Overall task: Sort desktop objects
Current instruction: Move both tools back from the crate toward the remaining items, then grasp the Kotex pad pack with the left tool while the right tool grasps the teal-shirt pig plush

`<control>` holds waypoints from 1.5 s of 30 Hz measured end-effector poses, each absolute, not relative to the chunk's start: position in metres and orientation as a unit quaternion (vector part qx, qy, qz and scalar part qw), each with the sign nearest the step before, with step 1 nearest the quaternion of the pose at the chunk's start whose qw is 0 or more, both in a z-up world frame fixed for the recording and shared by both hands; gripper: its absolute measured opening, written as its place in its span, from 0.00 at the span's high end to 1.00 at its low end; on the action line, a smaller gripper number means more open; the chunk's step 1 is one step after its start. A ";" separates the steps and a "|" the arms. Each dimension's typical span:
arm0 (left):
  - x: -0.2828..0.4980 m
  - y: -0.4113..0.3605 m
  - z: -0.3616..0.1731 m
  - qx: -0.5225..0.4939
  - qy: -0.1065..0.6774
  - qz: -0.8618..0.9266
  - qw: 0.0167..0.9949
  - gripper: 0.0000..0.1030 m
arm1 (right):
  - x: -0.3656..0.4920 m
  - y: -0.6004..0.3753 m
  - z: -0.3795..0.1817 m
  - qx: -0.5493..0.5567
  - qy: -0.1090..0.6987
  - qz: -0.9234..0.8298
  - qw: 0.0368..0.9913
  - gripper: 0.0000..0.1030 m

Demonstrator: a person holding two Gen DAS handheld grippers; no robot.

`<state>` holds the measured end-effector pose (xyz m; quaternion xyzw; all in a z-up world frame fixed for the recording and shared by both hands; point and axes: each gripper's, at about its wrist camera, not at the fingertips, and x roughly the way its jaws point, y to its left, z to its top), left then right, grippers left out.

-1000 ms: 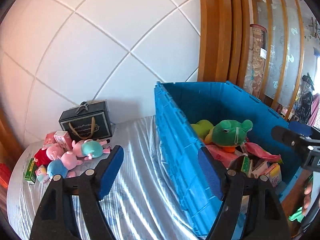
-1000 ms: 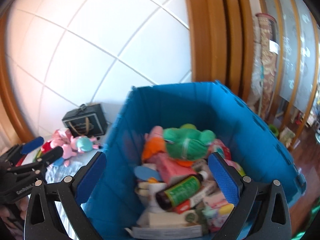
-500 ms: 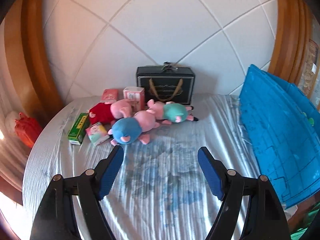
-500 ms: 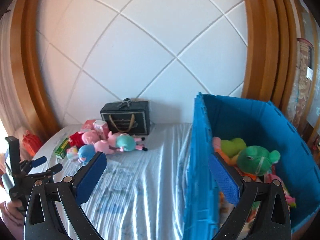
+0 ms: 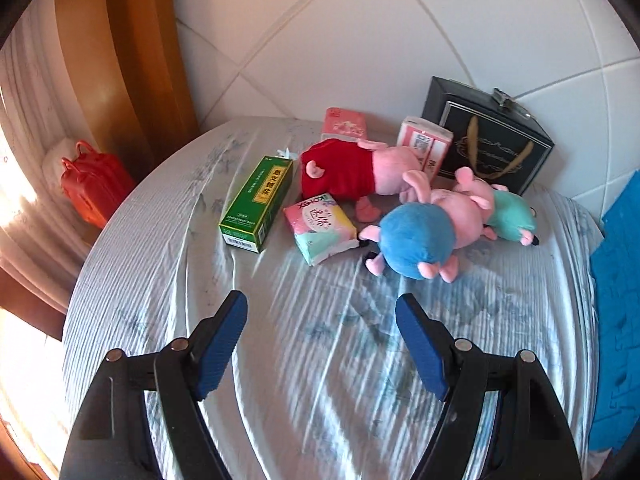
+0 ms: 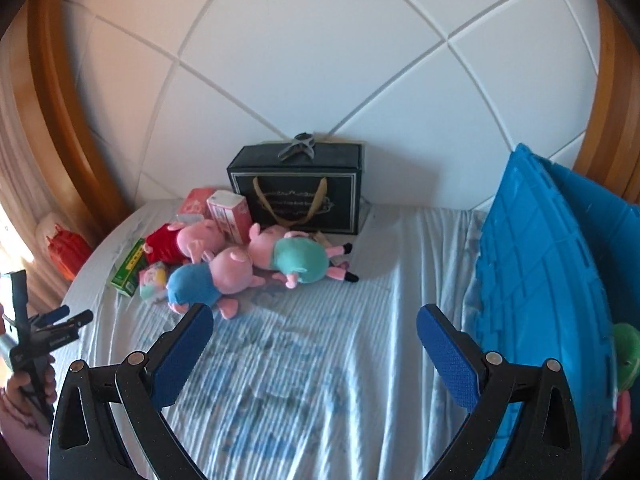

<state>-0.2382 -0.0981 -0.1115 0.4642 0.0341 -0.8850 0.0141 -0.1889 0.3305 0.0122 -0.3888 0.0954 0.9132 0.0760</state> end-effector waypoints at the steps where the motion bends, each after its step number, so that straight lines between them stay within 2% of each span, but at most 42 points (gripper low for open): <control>1: -0.250 -0.105 -0.119 0.472 0.044 -0.880 0.021 0.26 | -0.201 0.333 0.002 -0.398 0.097 0.909 0.075 0.00; 9: -0.352 -0.128 -0.188 0.527 0.129 -0.838 0.060 0.26 | -0.276 0.350 -0.076 -0.460 0.105 0.879 0.071 0.00; 19: -0.438 -0.092 -0.249 0.568 0.096 -0.815 0.066 0.26 | -0.327 0.365 -0.147 -0.513 0.111 0.848 0.075 0.00; 22: -0.440 -0.086 -0.264 0.563 0.046 -0.820 0.096 0.26 | -0.336 0.365 -0.162 -0.527 0.111 0.839 0.073 0.00; 27: -0.417 -0.091 -0.270 0.574 0.038 -0.815 0.067 0.31 | -0.362 0.357 -0.167 -0.533 0.082 0.840 0.056 0.00; 31: -0.393 -0.098 -0.269 0.576 0.014 -0.815 0.062 0.31 | -0.400 0.342 -0.170 -0.538 0.027 0.842 0.028 0.00; 36: -0.380 -0.113 -0.269 0.581 0.019 -0.812 0.056 0.31 | -0.442 0.317 -0.187 -0.552 -0.080 0.830 -0.001 0.00; 45: -0.370 -0.123 -0.268 0.599 0.023 -0.799 0.048 0.31 | -0.493 0.294 -0.236 -0.602 -0.159 0.780 -0.070 0.00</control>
